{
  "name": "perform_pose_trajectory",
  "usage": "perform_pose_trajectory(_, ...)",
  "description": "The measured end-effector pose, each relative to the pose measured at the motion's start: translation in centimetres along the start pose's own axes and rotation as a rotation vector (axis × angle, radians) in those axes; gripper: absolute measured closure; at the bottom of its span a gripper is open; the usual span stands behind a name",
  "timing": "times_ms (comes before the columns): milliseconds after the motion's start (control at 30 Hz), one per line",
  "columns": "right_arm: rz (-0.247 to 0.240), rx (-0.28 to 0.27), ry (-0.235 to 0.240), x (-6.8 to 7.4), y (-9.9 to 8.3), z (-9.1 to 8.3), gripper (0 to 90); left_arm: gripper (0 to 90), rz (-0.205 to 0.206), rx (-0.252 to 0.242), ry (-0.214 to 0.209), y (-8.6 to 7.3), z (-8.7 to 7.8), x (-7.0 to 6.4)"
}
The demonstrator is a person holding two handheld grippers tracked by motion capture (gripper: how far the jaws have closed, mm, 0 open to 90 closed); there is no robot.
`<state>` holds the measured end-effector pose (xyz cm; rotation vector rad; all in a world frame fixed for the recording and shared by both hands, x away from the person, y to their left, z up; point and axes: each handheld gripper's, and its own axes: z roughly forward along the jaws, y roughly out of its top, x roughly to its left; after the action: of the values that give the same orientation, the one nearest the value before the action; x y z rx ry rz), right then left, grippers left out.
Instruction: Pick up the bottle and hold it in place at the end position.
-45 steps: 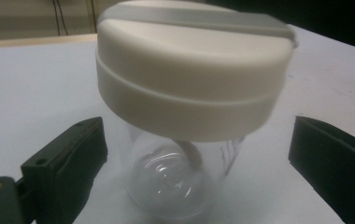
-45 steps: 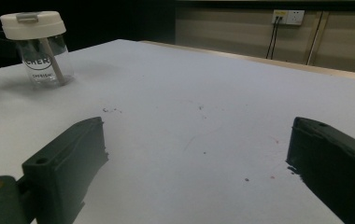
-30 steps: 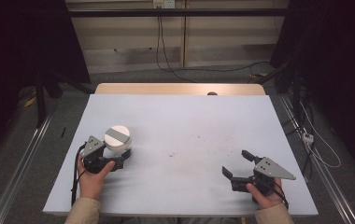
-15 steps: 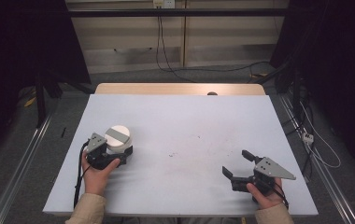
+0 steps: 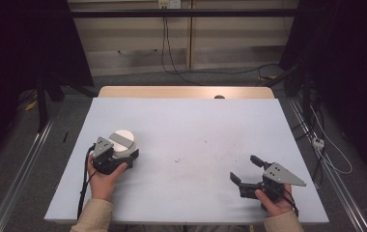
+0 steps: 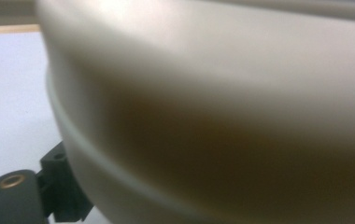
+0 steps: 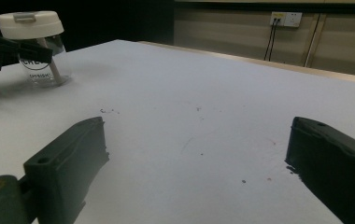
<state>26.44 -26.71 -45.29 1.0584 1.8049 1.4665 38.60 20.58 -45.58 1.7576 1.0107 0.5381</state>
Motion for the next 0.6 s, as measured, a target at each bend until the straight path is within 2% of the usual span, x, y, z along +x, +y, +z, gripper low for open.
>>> perform_pose_trajectory(100,-0.001,-0.001,0.001,0.01,0.01,0.00,4.6,15.5,0.014,-0.006,-0.006,0.00,0.05,-0.12)
perform_pose_trajectory(300,0.000,-0.001,0.002,0.00,0.01,-0.04,4.7,16.0,0.008,-0.007,-0.013,-0.01,0.06,-0.02)
perform_pose_trajectory(400,-0.002,-0.003,0.002,0.00,0.01,-0.05,4.7,16.4,0.026,-0.009,-0.013,0.02,0.02,-0.02)
perform_pose_trajectory(600,-0.002,-0.005,0.000,-0.02,0.02,-0.07,4.6,17.1,0.032,-0.021,-0.018,0.05,-0.04,0.10)
